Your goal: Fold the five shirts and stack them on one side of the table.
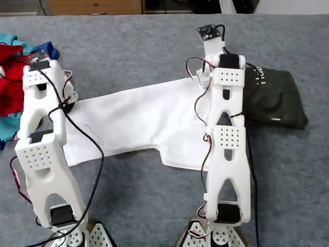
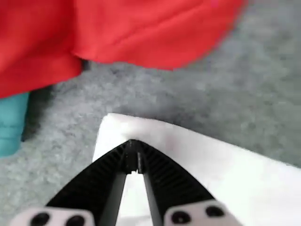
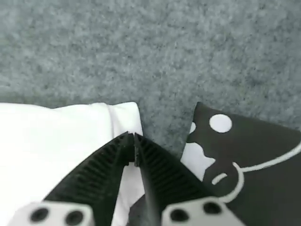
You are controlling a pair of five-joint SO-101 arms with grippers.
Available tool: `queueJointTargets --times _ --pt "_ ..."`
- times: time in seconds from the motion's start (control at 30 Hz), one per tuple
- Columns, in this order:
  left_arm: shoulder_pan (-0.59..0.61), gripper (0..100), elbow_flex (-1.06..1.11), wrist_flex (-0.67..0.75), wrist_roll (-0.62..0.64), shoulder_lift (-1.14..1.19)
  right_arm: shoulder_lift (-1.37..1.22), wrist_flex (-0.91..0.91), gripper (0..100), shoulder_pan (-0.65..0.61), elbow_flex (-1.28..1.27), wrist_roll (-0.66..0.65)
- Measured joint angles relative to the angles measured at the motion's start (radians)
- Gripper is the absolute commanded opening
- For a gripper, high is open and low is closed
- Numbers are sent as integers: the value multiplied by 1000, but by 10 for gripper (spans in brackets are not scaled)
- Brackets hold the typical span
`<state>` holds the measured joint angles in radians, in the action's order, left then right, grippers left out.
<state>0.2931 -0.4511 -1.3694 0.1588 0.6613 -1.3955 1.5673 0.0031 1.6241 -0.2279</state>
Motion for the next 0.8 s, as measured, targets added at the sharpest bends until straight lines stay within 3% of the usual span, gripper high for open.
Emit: queueJointTargets --times 0.5,0.6,0.8 --pt "-20 18 55 -236 -109 -339 334 164 2 -6 2 48" --pt "-63 18 218 -161 -140 -368 336 175 2 -12 2 54" --pt "-166 18 586 158 -150 -404 215 106 2 -12 8 54"
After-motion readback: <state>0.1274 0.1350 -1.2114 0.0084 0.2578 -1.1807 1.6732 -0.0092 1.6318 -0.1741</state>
